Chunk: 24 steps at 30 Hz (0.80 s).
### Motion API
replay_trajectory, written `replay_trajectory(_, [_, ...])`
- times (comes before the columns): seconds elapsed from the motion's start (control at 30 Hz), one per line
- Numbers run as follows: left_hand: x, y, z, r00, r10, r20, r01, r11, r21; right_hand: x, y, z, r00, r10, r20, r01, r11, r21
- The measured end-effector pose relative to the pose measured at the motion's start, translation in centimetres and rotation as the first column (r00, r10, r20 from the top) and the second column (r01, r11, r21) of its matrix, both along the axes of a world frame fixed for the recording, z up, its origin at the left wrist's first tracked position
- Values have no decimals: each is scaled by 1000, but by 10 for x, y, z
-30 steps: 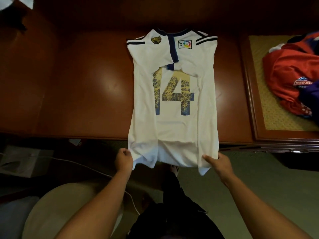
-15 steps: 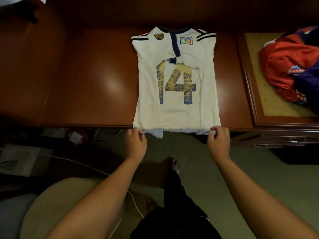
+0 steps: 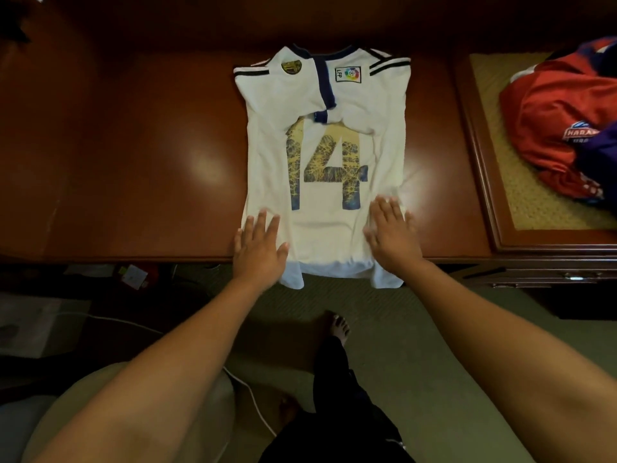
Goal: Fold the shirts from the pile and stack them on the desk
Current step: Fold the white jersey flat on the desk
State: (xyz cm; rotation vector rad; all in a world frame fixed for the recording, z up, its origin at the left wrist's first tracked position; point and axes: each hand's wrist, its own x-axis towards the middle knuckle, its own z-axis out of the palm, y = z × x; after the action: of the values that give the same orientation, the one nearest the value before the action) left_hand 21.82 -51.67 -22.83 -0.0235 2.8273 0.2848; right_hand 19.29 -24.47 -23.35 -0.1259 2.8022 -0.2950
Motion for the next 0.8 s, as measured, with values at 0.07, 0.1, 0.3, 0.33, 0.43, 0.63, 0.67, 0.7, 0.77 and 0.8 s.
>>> replay_trajectory(0.07, [-8, 2, 5, 991, 48, -126, -44, 998, 37, -8, 1, 6, 997, 10, -81, -13, 999, -36])
replay_trajectory(0.1, [-19, 3, 8, 981, 66, -184, -55, 997, 61, -17, 2, 10, 989, -25, -148, 12, 996, -88])
replay_trajectory(0.3, [-139, 14, 20, 952, 50, -303, -16, 993, 113, -125, 2, 26, 913, -135, -385, 47, 972, -229])
replay_trajectory(0.33, [-160, 16, 21, 955, 30, -297, -2, 996, 93, -145, 1, 25, 921, -126, -368, 48, 976, -214])
replay_trajectory(0.43, [-216, 17, 17, 970, -28, -240, 30, 1000, 4, -198, 3, 12, 961, -93, -261, 52, 986, -159])
replay_trajectory(0.63, [-267, 12, -21, 988, -116, -105, 110, 992, -61, -257, 12, -19, 988, 40, -151, -39, 999, 14])
replay_trajectory(0.67, [-272, 13, -25, 986, -107, -131, 99, 993, -67, -266, 14, -21, 986, 49, -159, -46, 999, 22])
replay_trajectory(0.7, [-276, 14, -28, 982, -101, -162, 90, 993, -74, -275, 16, -21, 985, 55, -164, -51, 998, 26])
replay_trajectory(0.77, [-286, 15, -31, 973, -100, -206, 84, 993, -87, -291, 20, -22, 982, 69, -173, -63, 997, 38])
replay_trajectory(0.8, [-292, 16, -32, 971, -102, -215, 85, 992, -88, -297, 21, -23, 981, 76, -180, -69, 997, 42])
